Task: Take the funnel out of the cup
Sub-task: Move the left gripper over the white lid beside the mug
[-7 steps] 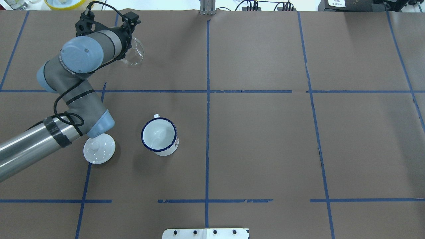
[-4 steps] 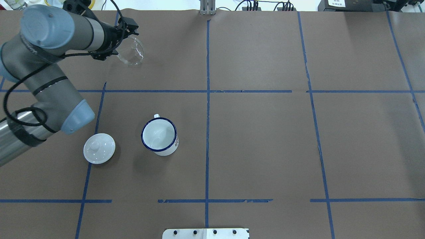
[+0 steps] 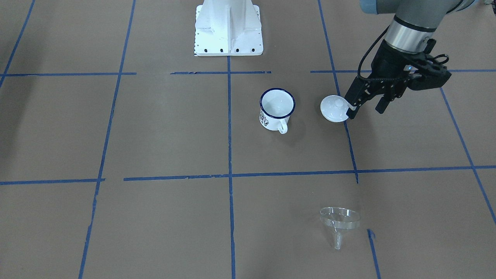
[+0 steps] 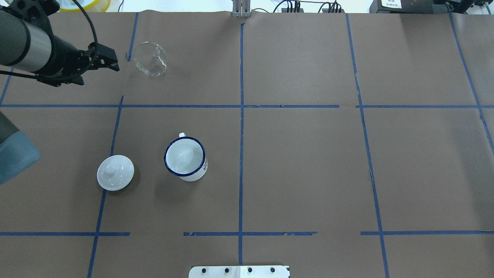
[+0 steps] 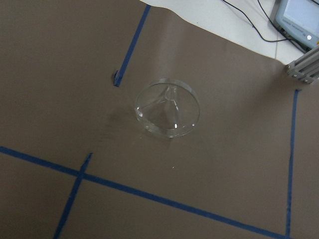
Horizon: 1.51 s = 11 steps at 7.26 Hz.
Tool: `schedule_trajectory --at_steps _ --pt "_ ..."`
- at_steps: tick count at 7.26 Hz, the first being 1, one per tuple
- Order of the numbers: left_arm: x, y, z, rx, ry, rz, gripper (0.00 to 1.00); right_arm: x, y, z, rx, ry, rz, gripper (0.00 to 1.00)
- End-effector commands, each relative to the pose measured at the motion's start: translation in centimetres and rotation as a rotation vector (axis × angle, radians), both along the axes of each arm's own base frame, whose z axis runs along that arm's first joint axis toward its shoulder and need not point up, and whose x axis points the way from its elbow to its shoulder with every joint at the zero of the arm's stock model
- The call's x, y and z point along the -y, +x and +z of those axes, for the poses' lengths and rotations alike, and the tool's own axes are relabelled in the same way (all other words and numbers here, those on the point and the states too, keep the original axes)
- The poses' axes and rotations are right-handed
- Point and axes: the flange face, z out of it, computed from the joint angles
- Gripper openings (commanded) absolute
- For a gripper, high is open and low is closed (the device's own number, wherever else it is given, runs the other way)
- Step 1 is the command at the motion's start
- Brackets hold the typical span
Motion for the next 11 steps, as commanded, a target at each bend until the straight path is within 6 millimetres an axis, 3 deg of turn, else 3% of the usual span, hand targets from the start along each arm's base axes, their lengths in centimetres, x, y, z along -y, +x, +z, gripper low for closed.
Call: schedule_trajectory --at_steps 1,3,6,9,10,11 --pt "-5.0 -1.2 6.7 0.112 -0.011 0.154 1.0 0.0 0.0 0.0 0.0 0.001 0.0 1.0" --pt "-9.2 3.0 9.9 0.127 -0.038 0.265 1.0 0.0 0.0 0.0 0.0 0.001 0.0 1.0" --pt "-11.4 9.9 14.6 0.087 -0.086 0.311 1.0 0.0 0.0 0.0 0.0 -0.001 0.0 1.0" --pt "-9.9 13.1 14.1 0.101 -0.066 0.292 0.97 0.0 0.0 0.0 0.0 0.001 0.0 1.0" --pt "-9.0 14.6 13.9 0.098 -0.084 0.28 0.91 0.0 0.0 0.0 0.0 0.001 0.0 1.0" --pt "-9.0 14.7 13.9 0.099 -0.085 0.28 0.9 0.0 0.0 0.0 0.0 0.001 0.0 1.0"
